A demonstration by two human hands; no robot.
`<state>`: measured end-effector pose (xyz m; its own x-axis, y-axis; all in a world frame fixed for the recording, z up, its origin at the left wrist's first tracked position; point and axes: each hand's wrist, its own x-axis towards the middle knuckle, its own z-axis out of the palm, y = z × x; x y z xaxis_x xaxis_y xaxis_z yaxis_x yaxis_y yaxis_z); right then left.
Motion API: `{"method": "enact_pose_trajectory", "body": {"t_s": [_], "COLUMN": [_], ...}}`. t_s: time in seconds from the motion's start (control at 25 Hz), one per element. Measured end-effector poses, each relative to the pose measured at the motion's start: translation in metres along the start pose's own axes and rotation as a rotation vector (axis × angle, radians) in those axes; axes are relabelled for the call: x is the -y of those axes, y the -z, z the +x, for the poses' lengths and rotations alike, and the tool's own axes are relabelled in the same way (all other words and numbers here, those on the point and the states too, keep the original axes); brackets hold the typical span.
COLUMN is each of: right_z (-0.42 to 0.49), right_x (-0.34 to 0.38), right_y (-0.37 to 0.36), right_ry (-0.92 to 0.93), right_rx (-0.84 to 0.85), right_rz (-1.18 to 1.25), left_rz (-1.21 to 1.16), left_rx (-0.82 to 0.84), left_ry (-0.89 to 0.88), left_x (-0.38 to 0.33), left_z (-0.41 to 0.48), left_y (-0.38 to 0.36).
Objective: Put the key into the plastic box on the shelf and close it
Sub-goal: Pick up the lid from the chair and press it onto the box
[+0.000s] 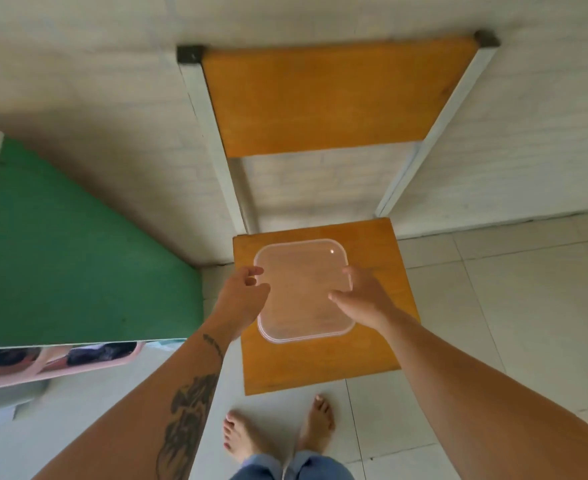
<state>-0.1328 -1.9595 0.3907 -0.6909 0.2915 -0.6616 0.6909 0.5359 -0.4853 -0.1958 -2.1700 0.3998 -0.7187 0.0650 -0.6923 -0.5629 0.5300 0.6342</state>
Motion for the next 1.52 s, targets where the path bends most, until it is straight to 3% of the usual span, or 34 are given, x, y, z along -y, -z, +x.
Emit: {"method": "enact_pose_trajectory", "body": {"t_s": [0.28,0.52,0.68,1.12,1.52], "right_z": [0.069,0.054,0.011,-0.154,-0.211], "right_x": [-0.044,-0.037,-0.009,0.1,0.195], "right_y": [-0.038,-0.041,-0.016,0.083,0.082], "right_ry": [-0.106,-0.111,-0.026,0.284,0.473], "right_rx": [-0.075,-0.183,-0.269,-0.305,-0.348], "right_rz": [0.05,0.044,0.012,-0.037,-0.006], "left_rz": [0.066,-0.057,-0.116,-0.145,-0.239], "left_rx": [-0.075,-0.116,-0.15,-0.293,-0.441], "left_ry": [0.072,0.011,-0.041,-0.244,-0.411], "left_x": [0.05,0.049,0.013,-0.082,-0.096], "left_z": [0.061,0.051,0.009,-0.17,-0.242], "left_y": [-0.051,-0.046,-0.013,0.098,0.194]}}
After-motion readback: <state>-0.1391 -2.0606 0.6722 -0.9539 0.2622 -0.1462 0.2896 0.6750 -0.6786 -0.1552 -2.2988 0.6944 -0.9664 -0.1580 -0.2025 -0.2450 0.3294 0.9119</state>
